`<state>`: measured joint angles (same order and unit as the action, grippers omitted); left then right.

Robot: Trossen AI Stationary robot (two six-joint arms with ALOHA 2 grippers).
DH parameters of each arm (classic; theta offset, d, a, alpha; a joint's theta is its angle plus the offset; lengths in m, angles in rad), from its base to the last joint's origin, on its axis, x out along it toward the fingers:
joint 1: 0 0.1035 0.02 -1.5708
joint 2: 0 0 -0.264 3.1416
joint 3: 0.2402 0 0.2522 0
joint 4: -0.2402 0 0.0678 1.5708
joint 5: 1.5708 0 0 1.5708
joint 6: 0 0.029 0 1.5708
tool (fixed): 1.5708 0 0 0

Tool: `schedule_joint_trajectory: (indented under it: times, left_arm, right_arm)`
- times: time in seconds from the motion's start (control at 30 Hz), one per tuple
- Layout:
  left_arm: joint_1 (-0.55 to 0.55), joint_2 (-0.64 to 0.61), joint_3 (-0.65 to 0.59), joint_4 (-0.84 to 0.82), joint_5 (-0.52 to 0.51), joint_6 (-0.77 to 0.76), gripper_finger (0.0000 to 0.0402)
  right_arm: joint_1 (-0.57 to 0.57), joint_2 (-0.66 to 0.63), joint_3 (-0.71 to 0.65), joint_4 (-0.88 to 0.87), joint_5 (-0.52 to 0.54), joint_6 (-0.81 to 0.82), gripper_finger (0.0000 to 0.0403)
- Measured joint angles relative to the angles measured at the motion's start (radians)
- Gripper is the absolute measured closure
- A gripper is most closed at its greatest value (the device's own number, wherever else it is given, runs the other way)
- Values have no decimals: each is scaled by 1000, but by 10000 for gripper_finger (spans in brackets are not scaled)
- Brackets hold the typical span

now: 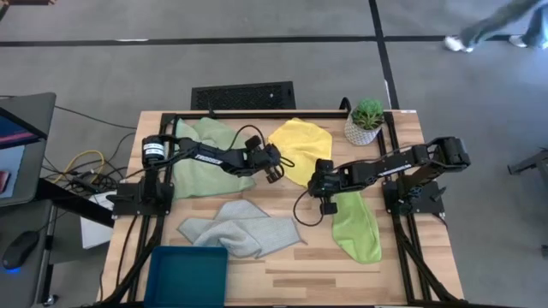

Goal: Fold microfiber towels
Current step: Fold the yellow microfiber cloth

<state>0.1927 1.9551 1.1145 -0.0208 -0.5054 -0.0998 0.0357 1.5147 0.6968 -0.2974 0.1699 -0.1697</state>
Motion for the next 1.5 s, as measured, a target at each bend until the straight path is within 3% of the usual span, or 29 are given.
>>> schedule_joint_trajectory:
  times: [0.4, 0.83, 1.1, 1.37, 1.5]
  left_arm:
    - [-12, -210, 0, -29, -17, -40, 401]
    - [-50, -442, 0, -31, -294, 34, 401]
    - [-38, -519, 0, 17, -352, 125, 401]
    - [-23, -525, 0, 143, -355, 263, 401]
    - [-23, -524, 0, 141, -347, 307, 401]
  right_arm:
    - [45, -215, 0, -98, 264, 75, 401]
    - [-15, -358, 124, -181, 560, 32, 402]
    - [-144, -349, 198, -141, 679, -82, 403]
    - [-247, -359, 201, 15, 664, -239, 403]
    - [-263, -358, 201, 4, 584, -278, 403]
